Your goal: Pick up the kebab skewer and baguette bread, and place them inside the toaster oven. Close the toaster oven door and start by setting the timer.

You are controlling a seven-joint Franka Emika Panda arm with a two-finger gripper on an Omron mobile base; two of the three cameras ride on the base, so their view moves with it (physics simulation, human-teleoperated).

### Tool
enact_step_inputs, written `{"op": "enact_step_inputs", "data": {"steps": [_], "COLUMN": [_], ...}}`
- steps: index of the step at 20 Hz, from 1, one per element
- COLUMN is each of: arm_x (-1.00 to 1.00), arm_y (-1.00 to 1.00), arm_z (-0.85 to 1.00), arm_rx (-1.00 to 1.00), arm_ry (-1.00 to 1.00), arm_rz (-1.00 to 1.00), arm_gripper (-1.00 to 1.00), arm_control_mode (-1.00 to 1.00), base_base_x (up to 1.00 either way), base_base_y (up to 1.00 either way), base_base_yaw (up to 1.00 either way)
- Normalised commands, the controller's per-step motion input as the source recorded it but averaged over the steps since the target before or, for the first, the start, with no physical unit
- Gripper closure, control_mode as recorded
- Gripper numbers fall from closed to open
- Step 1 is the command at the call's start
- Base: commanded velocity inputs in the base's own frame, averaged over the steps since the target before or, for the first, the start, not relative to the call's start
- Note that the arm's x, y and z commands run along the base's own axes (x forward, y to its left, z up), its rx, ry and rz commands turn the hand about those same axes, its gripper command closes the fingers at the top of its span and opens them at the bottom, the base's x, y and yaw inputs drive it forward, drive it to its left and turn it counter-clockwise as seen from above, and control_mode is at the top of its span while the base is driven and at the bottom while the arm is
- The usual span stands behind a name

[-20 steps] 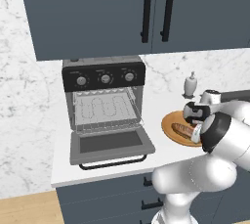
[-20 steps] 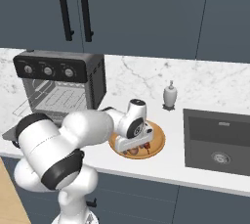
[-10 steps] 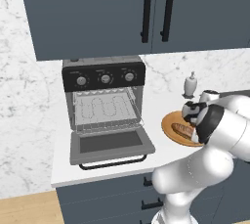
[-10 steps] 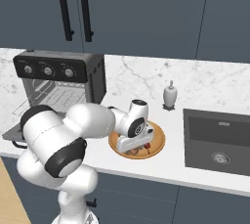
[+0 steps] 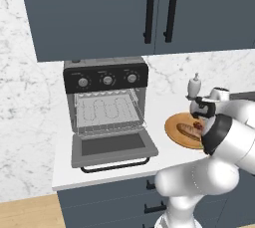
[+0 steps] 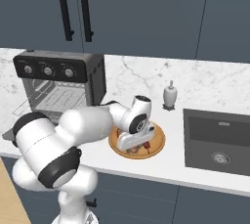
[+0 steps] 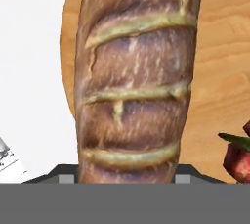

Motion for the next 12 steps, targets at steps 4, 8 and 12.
{"op": "enact_step_inputs", "data": {"steps": [4,8,12], "arm_x": [-0.65,-0.53,-0.28], "arm_y": [0.49,0.95,0.99], "arm_z": [1.00,0.96,0.87], "arm_rx": [0.03,0.00,0.00], "arm_ry": [0.00,0.00,-0.01], "arm_rz": [0.01,-0.02,-0.07], "arm_gripper": [1.00,1.00,1.00], "arm_control_mode": [-1.00,-1.00,-1.00], "base_base_x": [0.00,0.00,0.00], "base_base_y": [0.00,0.00,0.00], "base_base_yaw": [0.00,0.00,0.00]}}
